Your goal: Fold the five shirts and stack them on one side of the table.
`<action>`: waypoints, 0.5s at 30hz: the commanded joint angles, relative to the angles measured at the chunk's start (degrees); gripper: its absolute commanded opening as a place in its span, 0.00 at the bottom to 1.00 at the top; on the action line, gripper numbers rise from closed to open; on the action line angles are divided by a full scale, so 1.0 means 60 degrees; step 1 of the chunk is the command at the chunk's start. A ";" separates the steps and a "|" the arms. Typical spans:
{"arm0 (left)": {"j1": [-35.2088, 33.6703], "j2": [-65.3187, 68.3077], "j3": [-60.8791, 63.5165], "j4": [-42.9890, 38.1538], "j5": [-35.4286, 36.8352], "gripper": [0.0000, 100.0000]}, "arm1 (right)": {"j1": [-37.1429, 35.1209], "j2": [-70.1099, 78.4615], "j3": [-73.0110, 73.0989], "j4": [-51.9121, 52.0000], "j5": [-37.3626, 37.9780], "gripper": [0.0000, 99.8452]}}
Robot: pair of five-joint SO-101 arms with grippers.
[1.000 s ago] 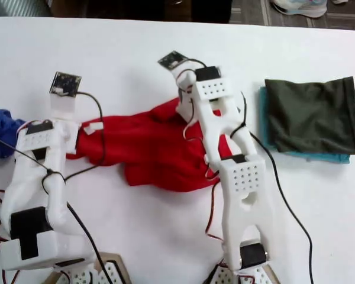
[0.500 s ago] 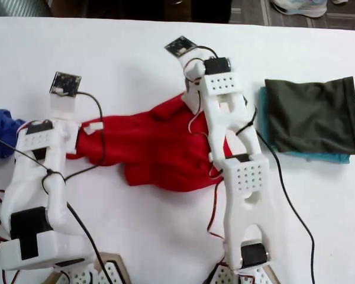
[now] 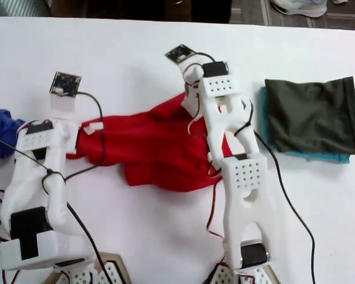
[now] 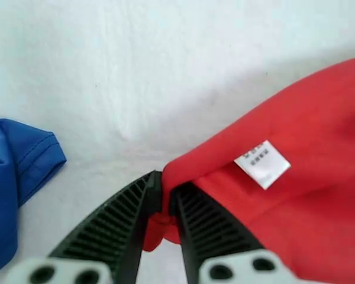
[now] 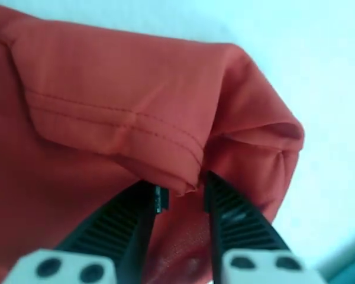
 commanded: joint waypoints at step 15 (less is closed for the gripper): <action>-0.0103 -0.0059 -0.0125 -0.0161 0.0103 0.03 | -0.0212 0.0667 -0.0147 -0.0212 0.0088 0.11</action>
